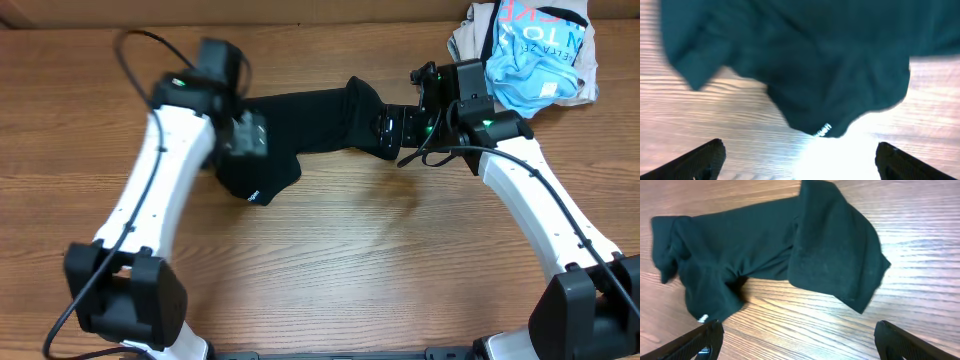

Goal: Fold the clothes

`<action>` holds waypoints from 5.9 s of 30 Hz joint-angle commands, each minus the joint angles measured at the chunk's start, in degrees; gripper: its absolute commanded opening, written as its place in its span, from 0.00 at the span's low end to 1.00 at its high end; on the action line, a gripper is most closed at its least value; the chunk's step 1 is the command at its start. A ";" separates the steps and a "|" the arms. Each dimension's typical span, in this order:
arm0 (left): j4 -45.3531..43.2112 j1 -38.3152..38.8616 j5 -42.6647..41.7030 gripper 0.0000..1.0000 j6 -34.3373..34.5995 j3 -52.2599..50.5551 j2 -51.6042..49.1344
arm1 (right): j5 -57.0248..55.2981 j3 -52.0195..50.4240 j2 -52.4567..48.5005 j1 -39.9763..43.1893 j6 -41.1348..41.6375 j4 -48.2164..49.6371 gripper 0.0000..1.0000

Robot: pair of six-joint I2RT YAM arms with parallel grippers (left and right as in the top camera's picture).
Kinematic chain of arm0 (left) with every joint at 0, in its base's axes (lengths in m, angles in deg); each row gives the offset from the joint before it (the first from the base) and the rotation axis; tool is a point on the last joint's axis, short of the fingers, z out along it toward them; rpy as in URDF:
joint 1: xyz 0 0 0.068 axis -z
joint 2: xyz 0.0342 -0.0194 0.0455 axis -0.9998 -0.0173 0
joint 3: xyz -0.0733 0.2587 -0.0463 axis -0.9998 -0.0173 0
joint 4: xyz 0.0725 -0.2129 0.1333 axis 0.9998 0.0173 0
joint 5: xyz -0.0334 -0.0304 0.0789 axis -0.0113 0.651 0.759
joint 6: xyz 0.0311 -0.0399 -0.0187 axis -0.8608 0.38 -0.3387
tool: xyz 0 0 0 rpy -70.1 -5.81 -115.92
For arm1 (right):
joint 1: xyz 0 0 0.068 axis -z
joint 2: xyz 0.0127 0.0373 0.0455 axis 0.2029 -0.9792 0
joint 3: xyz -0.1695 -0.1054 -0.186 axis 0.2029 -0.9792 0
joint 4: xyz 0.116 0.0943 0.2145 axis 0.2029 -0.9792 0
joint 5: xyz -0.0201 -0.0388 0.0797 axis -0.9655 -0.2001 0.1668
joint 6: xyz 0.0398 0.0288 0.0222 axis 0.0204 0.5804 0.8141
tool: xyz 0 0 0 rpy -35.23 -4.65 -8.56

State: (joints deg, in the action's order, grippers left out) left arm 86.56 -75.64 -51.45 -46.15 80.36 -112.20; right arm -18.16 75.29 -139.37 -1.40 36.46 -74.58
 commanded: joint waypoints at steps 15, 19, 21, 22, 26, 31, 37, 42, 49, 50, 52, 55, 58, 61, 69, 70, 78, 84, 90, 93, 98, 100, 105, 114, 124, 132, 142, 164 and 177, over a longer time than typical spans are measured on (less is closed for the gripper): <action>-24.35 5.66 -1.29 0.74 4.61 -28.76 0.46 | -3.74 1.20 0.70 0.44 -0.22 -0.81 1.00; -26.16 5.90 -1.29 0.69 5.75 -30.93 0.44 | -3.74 1.20 0.70 0.44 -0.22 -0.66 1.00; -27.45 5.90 -1.27 0.67 5.75 -31.76 0.42 | -3.72 1.18 0.70 0.44 -0.22 -0.66 1.00; -28.20 5.90 -1.22 0.67 5.75 -32.11 0.42 | -3.72 1.20 0.70 0.44 -0.22 -0.66 1.00; -31.69 5.90 -1.07 0.66 5.84 -32.48 0.22 | -3.74 1.20 0.70 0.44 -0.22 -0.61 1.00; -36.35 5.95 -1.36 0.60 9.05 -32.48 0.22 | -3.74 1.18 0.68 0.44 -0.22 -0.46 1.00; -36.39 6.05 -0.79 0.44 9.57 -32.48 0.20 | -3.74 1.18 0.68 0.44 -0.22 -0.46 1.00; -36.46 6.01 -0.83 0.41 9.57 -32.24 0.22 | -3.74 1.18 0.70 0.44 -0.22 -0.44 1.00; -31.93 6.01 -0.81 0.36 9.57 -28.20 0.24 | -3.72 1.18 0.70 0.44 -0.22 -0.48 1.00; -31.30 6.01 -0.79 0.29 9.57 -27.52 0.24 | -3.72 1.18 0.68 0.44 -0.22 -0.48 1.00; -30.38 5.99 -0.72 0.17 9.57 -26.05 0.24 | -3.72 1.18 0.68 0.44 -0.24 -0.48 1.00; -28.28 5.95 0.28 0.04 9.60 -23.15 0.24 | -3.72 1.18 0.70 0.44 -0.22 -0.52 1.00; -23.32 5.73 2.29 0.04 9.53 -18.49 0.24 | -3.72 1.18 0.68 0.44 -0.24 -0.57 1.00; -16.65 5.70 3.85 0.04 8.87 -12.57 0.24 | -3.69 1.18 0.68 0.44 -0.22 -0.85 1.00; 6.01 4.76 6.78 0.04 8.66 7.41 0.24 | -3.69 1.16 0.26 -0.59 -2.91 -2.14 0.93; 7.98 4.48 6.78 0.04 8.63 9.49 0.24 | -3.74 1.16 0.09 -0.98 -3.30 -1.99 0.93; 18.05 2.43 6.80 0.04 5.86 24.83 0.24 | -6.16 1.16 -5.81 -5.16 -4.76 2.54 0.93; 17.79 1.88 6.78 0.04 5.88 27.41 0.24 | -7.15 1.16 -11.93 -7.98 -5.60 5.73 0.94; 16.94 1.75 6.80 0.04 5.88 27.36 0.22 | -14.93 1.16 -18.10 -9.77 -5.11 12.26 0.92; 16.92 1.27 6.93 0.04 5.88 27.36 0.22 | -19.26 1.16 -20.92 -9.77 -1.29 15.58 0.88; 16.90 -0.79 6.73 0.04 5.90 27.39 0.24 | -25.22 1.18 -23.37 -9.20 3.76 17.88 0.39; 16.76 -1.81 6.91 0.04 5.88 27.54 0.24 | -25.20 1.20 -22.29 -8.52 3.76 17.53 0.19; 16.11 -6.43 4.74 0.04 5.90 31.67 0.24 | -25.14 1.53 -13.53 -5.70 3.69 12.68 0.04; 22.60 -12.87 4.15 0.04 2.36 48.11 0.72 | -23.45 4.42 9.22 -1.95 1.70 -7.41 0.04; 32.72 -13.77 6.38 0.04 0.52 58.05 3.06 | -15.54 4.42 25.38 -1.92 2.25 -24.76 0.07; 32.72 -13.70 1.36 0.04 -0.09 57.96 3.76 | -13.31 3.69 23.37 -1.92 3.54 -30.62 0.29; 32.72 -11.80 -2.84 0.04 -0.11 57.96 -3.78 | -0.87 3.58 7.61 -3.06 -2.21 -23.30 0.28; 32.72 -11.08 -2.34 0.04 -0.15 57.96 -11.63 | 3.76 3.37 -13.51 -27.74 0.13 -16.31 0.68; 32.72 -11.08 -2.36 0.04 -0.13 57.96 -11.63 | 3.19 3.37 -16.92 -28.50 -4.57 -14.03 0.80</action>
State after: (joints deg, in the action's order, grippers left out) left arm 119.37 -86.83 -53.75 -45.38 137.14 -124.13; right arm -15.10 78.83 -156.33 -29.74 34.08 -89.05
